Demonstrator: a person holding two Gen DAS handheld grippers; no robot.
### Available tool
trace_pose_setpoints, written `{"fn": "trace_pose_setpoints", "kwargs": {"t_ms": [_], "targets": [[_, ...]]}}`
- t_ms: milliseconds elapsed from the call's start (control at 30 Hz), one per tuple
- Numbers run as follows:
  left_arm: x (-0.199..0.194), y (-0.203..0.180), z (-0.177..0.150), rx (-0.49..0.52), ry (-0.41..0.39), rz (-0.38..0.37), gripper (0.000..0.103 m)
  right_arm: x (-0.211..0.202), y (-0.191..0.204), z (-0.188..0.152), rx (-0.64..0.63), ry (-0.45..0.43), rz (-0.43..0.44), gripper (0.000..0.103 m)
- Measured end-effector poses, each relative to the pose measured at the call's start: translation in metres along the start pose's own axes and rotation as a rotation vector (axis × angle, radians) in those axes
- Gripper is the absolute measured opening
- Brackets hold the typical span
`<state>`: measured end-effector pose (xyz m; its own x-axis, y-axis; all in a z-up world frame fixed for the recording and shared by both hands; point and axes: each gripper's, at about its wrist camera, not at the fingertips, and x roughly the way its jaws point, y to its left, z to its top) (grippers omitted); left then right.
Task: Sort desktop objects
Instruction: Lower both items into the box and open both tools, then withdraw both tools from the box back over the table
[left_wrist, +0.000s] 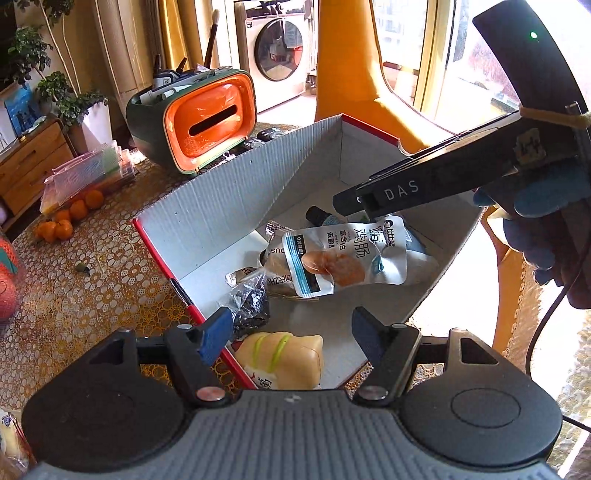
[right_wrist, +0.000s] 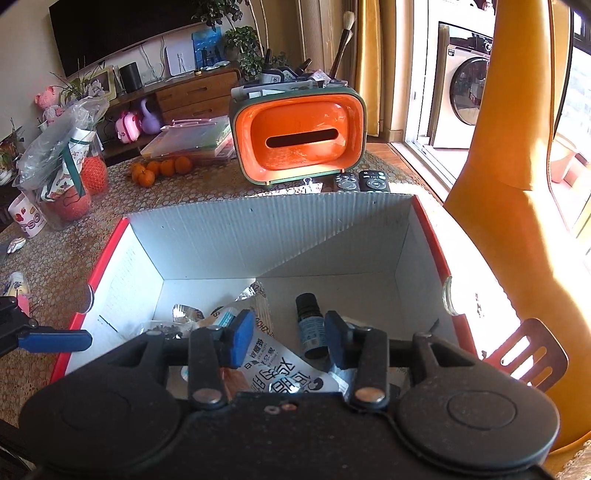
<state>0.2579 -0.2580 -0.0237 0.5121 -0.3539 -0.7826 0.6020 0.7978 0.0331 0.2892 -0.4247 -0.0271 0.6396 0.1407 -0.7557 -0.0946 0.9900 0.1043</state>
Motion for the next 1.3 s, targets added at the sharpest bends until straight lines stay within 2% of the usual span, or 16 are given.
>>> {"fn": "trace_pose_setpoints", "kwargs": {"t_ms": [233, 633, 733, 1033, 1133, 1200, 1300], "targets": [[-0.029, 0.000, -0.009, -0.031, -0.059, 0.006, 0.071, -0.027, 0.012, -0.009, -0.013, -0.027, 0.021, 0.048], [-0.072, 0.011, -0.030, -0.081, -0.139, 0.040, 0.071, -0.075, 0.045, -0.027, -0.044, -0.093, 0.062, 0.065], [-0.082, 0.014, -0.037, -0.094, -0.157, 0.043, 0.071, -0.087, 0.054, -0.030, -0.057, -0.116, 0.071, 0.066], [-0.110, 0.025, -0.056, -0.126, -0.211, 0.048, 0.071, -0.113, 0.079, -0.043, -0.076, -0.171, 0.074, 0.084], [-0.119, 0.031, -0.063, -0.141, -0.227, 0.049, 0.071, -0.118, 0.086, -0.048, -0.078, -0.180, 0.076, 0.087], [-0.124, 0.034, -0.069, -0.150, -0.235, 0.060, 0.080, -0.119, 0.090, -0.051, -0.081, -0.184, 0.070, 0.089], [-0.131, 0.041, -0.077, -0.158, -0.249, 0.080, 0.082, -0.121, 0.096, -0.056, -0.069, -0.187, 0.072, 0.092]]}}
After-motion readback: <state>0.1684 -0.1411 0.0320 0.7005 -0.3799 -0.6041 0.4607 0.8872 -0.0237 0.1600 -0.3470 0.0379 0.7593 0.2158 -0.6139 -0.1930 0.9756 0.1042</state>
